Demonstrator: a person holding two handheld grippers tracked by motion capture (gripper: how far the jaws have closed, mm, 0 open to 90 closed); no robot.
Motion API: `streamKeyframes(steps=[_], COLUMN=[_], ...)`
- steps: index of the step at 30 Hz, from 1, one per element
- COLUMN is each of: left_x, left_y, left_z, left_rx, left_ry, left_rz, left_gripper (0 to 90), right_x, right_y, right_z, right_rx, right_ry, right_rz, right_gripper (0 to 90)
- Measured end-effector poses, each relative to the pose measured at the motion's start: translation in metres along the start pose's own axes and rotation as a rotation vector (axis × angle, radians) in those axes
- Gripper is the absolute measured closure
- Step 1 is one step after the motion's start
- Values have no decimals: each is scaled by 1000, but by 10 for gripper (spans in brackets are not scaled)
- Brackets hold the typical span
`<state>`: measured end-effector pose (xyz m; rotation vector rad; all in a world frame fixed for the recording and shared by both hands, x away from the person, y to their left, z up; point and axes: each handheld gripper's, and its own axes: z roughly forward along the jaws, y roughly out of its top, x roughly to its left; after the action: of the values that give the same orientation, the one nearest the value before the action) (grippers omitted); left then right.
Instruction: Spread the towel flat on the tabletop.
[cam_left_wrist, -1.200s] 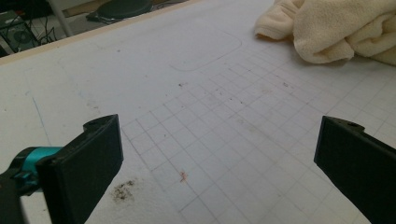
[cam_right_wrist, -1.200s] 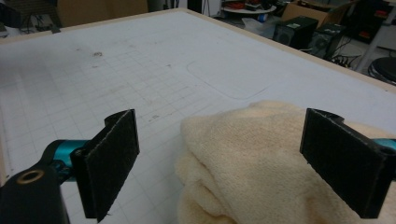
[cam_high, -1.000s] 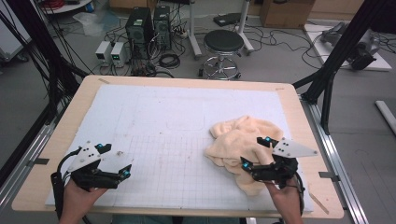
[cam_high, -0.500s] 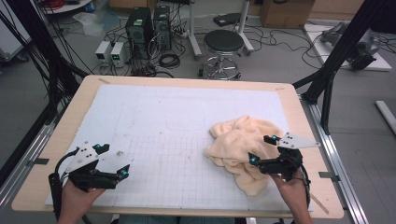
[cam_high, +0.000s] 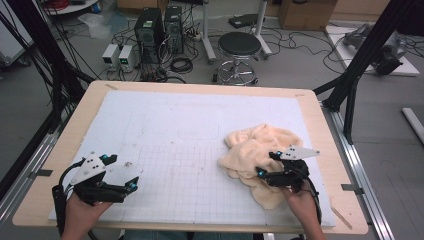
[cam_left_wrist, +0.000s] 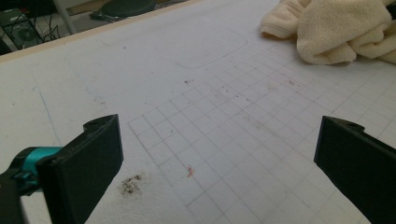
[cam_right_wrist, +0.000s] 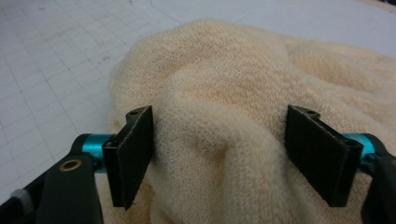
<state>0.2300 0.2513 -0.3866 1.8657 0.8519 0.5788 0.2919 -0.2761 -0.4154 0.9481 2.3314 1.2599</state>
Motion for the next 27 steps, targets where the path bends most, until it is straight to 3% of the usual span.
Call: streamKeyframes(steps=[5, 12, 20, 27], left_x=[1, 3, 3, 3], left_y=[-1, -2, -2, -2], left_z=[0, -1, -1, 0], left_rx=[3, 7, 5, 5], left_ry=[4, 5, 8, 10], left_rz=[-3, -14, -11, -18], left_gripper=[18, 17, 17, 18], right_x=[5, 4, 2, 9], right_y=[-4, -4, 6, 40], right_z=[9, 8, -2, -11], right_rx=[52, 81, 68, 29], right_ry=[-4, 33, 60, 79], right_rz=[-35, -10, 14, -9], right_gripper=[464, 652, 690, 693])
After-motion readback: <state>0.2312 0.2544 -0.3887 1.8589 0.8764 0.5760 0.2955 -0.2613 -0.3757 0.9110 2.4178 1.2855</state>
